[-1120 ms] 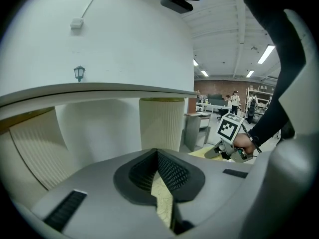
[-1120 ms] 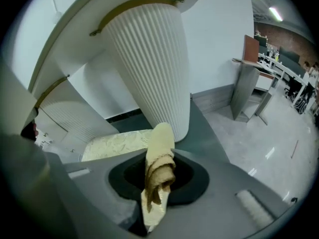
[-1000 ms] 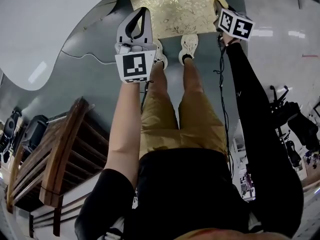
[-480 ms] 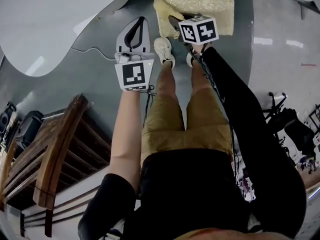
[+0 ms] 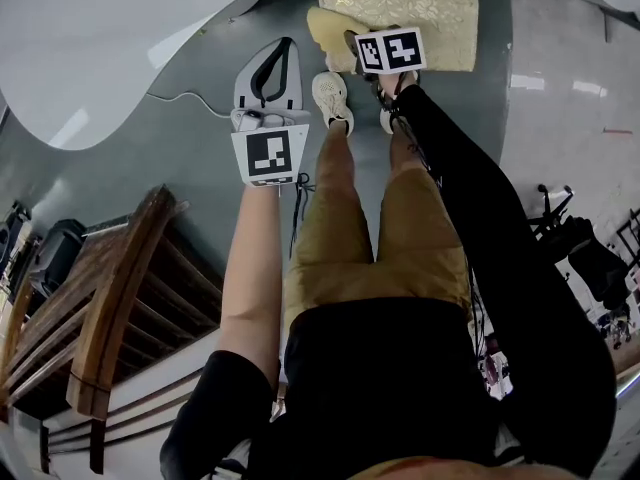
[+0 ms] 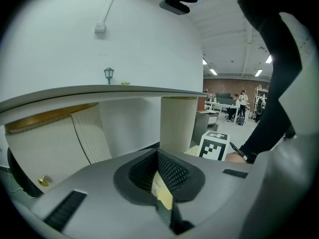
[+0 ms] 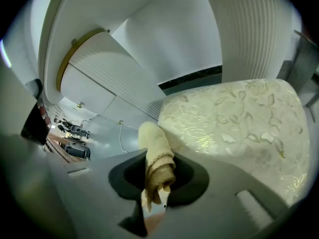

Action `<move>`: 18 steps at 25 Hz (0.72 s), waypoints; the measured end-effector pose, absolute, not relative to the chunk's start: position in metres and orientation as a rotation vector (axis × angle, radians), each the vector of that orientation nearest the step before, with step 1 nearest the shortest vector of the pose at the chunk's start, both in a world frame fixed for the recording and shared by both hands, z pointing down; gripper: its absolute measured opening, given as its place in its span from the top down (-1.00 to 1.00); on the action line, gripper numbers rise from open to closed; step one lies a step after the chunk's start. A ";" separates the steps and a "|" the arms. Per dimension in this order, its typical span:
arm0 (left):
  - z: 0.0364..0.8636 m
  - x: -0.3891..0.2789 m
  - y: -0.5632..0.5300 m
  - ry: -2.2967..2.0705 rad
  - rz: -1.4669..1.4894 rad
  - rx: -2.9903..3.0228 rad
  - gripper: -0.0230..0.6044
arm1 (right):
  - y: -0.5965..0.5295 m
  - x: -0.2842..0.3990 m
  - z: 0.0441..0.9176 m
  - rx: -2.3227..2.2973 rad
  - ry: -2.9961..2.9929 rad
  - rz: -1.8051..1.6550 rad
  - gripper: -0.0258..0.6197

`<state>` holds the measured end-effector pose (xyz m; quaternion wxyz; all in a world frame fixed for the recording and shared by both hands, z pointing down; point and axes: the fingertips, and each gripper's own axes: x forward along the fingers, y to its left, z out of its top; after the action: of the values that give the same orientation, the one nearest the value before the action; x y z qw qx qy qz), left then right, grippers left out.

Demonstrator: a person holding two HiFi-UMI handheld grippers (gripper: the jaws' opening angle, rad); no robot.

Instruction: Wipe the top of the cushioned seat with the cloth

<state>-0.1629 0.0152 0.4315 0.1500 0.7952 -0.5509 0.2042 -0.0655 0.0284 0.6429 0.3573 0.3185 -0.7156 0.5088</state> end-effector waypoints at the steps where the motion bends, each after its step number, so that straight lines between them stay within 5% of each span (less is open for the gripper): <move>1: 0.432 -0.157 0.014 -1.575 0.590 2.289 0.91 | 0.025 -0.051 0.643 0.844 -1.840 1.316 0.74; 18: 0.432 -0.019 -0.025 -1.455 0.605 2.377 0.91 | -0.019 0.248 0.648 1.275 -1.648 1.300 0.74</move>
<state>-0.0194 -0.0246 0.4320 0.1445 0.8248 -0.5047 0.2099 0.2477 -0.0193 0.6482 0.3362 0.4888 -0.6320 0.4987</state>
